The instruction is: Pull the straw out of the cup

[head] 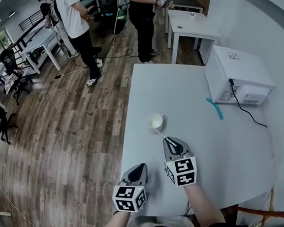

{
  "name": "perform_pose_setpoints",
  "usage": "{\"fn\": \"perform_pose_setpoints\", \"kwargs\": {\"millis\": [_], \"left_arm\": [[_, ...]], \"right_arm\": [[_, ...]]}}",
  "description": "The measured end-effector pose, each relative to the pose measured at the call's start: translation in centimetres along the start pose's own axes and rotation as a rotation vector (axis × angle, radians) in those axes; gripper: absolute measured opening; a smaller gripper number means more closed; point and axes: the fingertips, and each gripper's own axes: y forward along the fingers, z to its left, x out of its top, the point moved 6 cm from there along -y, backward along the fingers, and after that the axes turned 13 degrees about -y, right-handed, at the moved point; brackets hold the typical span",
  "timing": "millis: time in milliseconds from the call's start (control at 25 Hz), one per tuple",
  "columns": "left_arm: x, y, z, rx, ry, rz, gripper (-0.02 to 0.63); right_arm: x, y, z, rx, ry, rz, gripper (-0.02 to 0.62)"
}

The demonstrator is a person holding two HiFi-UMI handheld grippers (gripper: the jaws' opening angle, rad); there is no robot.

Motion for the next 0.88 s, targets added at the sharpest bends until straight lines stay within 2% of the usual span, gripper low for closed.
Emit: {"fn": "perform_pose_setpoints", "kwargs": {"millis": [880], "left_arm": [[-1.1,-4.2,-2.3,-0.062,0.044,-0.004,0.017]], "right_arm": [[0.7,-9.9,3.0,-0.064,-0.01,-0.042,0.043]]}}
